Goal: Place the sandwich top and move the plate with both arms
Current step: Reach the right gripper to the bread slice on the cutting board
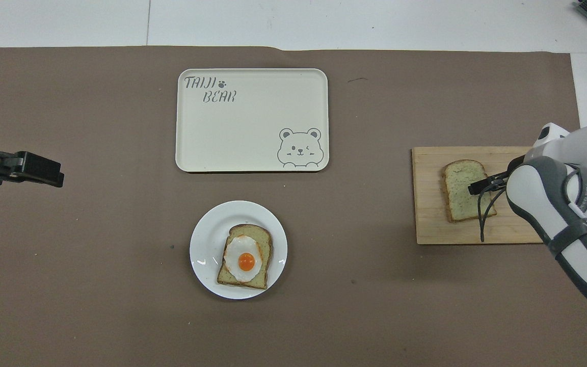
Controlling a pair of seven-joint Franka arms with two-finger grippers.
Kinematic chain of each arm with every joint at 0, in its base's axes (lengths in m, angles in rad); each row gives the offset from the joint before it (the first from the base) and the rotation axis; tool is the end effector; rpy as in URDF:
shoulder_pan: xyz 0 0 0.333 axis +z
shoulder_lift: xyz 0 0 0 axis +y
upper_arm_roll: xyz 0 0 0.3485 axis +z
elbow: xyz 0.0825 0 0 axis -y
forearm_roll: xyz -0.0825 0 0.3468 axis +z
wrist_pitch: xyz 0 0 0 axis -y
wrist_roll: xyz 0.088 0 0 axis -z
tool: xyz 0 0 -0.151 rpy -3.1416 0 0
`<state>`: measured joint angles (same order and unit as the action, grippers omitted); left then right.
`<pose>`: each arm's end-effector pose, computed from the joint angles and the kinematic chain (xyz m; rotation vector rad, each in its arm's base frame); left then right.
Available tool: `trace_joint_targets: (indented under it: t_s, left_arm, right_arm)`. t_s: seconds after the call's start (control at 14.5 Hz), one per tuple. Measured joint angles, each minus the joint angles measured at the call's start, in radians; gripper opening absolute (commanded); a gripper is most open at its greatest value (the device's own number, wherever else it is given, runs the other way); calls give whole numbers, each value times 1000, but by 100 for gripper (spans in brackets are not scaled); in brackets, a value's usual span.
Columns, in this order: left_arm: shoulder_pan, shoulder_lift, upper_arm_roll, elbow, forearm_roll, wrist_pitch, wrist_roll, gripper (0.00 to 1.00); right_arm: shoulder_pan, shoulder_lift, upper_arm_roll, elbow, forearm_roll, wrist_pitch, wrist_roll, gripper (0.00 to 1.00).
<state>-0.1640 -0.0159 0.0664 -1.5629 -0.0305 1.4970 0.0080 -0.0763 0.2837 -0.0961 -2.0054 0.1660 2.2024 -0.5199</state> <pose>0.4992 -0.0534 0.6183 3.1068 -0.1666 -0.0800 0.5612 -0.0841 0.3214 -2.9929 -0.3706 0.0667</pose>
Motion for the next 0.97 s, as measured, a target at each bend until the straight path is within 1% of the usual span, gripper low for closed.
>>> trace_joint_targets:
  t_s: [0.28,0.35,0.41,0.48,0.97]
  left_arm:
    - [0,0,0,0,0,0,0,100]
    - [0,0,0,0,0,0,0,100]
    - [0,0,0,0,0,0,0,100]
    - [0,0,0,0,0,0,0,100]
    - [0,0,0,0,0,0,0,100]
  right_arm:
    - [4,-1,5,-2,12,-1,0,35]
    - [5,-3,8,-2,13,-2,0,22]
    - [5,-6,8,-2,13,-2,0,2]
    - [4,-10,6,-1,13,-1,0,0]
    - [3,-12,-1,-1,13,1,13,0]
